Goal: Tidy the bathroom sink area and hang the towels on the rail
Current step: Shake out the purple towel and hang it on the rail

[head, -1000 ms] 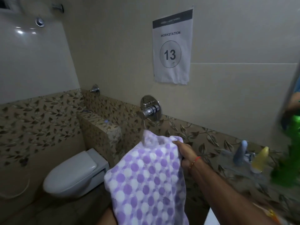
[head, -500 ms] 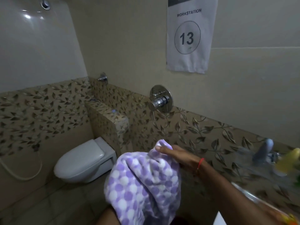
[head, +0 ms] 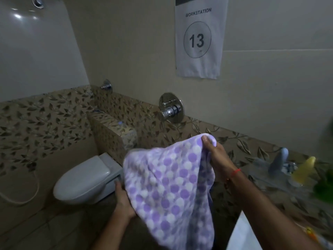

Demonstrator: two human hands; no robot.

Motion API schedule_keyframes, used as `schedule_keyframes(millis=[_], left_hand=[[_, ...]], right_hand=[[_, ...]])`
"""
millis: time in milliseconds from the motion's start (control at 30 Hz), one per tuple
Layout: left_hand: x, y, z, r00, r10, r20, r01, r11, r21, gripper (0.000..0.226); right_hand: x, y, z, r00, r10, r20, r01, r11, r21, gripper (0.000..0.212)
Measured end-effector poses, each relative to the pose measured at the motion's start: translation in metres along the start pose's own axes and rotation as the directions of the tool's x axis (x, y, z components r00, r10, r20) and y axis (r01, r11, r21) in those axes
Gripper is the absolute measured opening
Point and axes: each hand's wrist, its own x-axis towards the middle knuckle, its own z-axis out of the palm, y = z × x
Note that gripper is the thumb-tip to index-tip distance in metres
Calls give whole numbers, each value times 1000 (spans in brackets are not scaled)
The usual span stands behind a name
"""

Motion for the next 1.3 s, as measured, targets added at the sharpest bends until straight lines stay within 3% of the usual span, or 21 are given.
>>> schedule_keyframes(millis=[33, 100, 133, 200, 233, 267, 333, 400, 467, 533, 567, 633, 700, 767, 833, 900, 967, 1067, 1167, 1233, 1300], left_hand=[[-2, -3, 7, 998, -65, 1, 65, 998, -11, 79], [-7, -7, 21, 981, 17, -196, 38, 961, 275, 66], [-8, -8, 27, 963, 96, -253, 40, 874, 485, 58], [-17, -9, 41, 951, 264, -161, -71, 694, 716, 77], [-13, -6, 42, 976, 201, -81, -94, 729, 678, 88], [-16, 0, 45, 998, -11, 60, -27, 799, 600, 100], [-18, 7, 61, 880, -364, 304, 143, 815, 561, 108], [-21, 8, 70, 818, -409, 404, 127, 814, 567, 79], [-19, -3, 67, 848, -319, 424, -28, 771, 636, 53], [-15, -9, 61, 921, -213, 327, -46, 773, 633, 15], [-12, -11, 62, 962, -103, 253, -73, 795, 602, 15], [-11, -8, 68, 980, 53, 190, -138, 874, 466, 15], [-19, -5, 84, 965, 138, 223, -201, 935, 293, 22], [-34, -4, 97, 932, 122, 340, -186, 969, 161, 20], [-42, 5, 98, 895, 107, 433, -179, 975, 130, 9], [-44, 16, 105, 864, 142, 484, -205, 976, 79, 34], [-53, 25, 111, 791, 194, 580, -297, 951, 87, 46], [-73, 37, 117, 683, 218, 697, -442, 883, 157, 14], [-76, 50, 113, 640, 267, 721, -549, 815, 185, 32], [-72, 59, 110, 659, 334, 674, -580, 796, 172, 39], [-67, 68, 109, 702, 412, 581, -618, 757, 210, 51]], right_hand=[[-2, -6, -1, 1000, -16, -21, 15, 997, -77, 40], [-2, -10, -1, 999, -39, -19, 36, 992, -123, 42], [-5, -15, 2, 999, -44, -6, 43, 990, -133, 42], [-9, -14, 10, 992, -90, 87, 107, 970, -216, 37], [-14, -13, 18, 979, -83, 184, 130, 957, -258, 31], [-25, -12, 29, 951, -41, 306, 149, 929, -338, 26], [-47, -1, 51, 832, -20, 554, 378, 751, -542, 22], [-60, 16, 60, 693, -114, 712, 639, 555, -533, 24], [-69, 23, 57, 661, -152, 735, 684, 526, -506, 21], [-79, 35, 52, 625, -231, 745, 728, 517, -450, 19], [-85, 45, 52, 631, -252, 734, 739, 484, -468, 20], [-95, 64, 52, 699, -275, 660, 690, 504, -520, 20], [-101, 70, 50, 803, -219, 554, 542, 655, -526, 36], [-98, 63, 46, 909, -43, 416, 220, 895, -388, 57], [-88, 55, 45, 963, 192, 189, -173, 979, -112, 64], [-73, 51, 39, 979, 189, -75, -189, 982, 18, 64], [-60, 46, 30, 984, 35, -176, -49, 995, -81, 58], [-40, 31, 17, 999, -13, -50, 10, 997, -76, 79], [-26, 15, 8, 981, 12, 193, -38, 991, 130, 88], [-26, 13, 8, 944, 55, 325, -44, 998, -41, 65], [-27, 13, 13, 952, 90, 291, -19, 971, -238, 24]])
